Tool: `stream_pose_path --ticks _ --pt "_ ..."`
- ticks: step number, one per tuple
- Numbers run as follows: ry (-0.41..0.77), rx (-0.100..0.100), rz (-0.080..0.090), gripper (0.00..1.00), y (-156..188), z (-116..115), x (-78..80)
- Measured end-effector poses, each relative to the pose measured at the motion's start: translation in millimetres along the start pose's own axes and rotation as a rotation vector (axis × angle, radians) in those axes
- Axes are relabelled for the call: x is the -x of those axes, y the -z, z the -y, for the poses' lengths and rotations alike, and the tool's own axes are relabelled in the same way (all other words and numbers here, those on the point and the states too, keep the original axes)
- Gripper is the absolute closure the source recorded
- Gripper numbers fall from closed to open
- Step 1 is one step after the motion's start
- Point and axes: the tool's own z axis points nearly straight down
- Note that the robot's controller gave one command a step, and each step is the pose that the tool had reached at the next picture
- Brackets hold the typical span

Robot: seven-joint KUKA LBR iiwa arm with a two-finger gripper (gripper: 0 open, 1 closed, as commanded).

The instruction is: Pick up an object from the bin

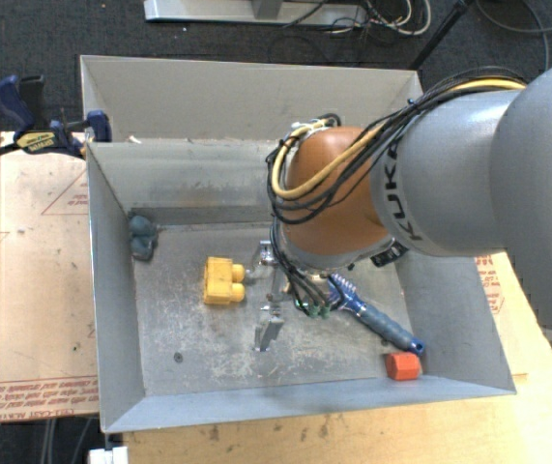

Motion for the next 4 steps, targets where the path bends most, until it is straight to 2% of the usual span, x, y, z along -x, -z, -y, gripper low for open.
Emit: stream_pose_path --ticks 1,2,3,4 --pt "-0.034 0.000 0.009 0.00 -39.2 -39.8 42.8" --pt "0.013 -0.004 0.005 0.00 -43.9 89.0 -2.5" --pt "0.168 -0.002 0.014 0.00 -34.7 119.0 54.3" --pt "-0.093 -0.001 0.014 0.00 -2.2 173.6 86.4"
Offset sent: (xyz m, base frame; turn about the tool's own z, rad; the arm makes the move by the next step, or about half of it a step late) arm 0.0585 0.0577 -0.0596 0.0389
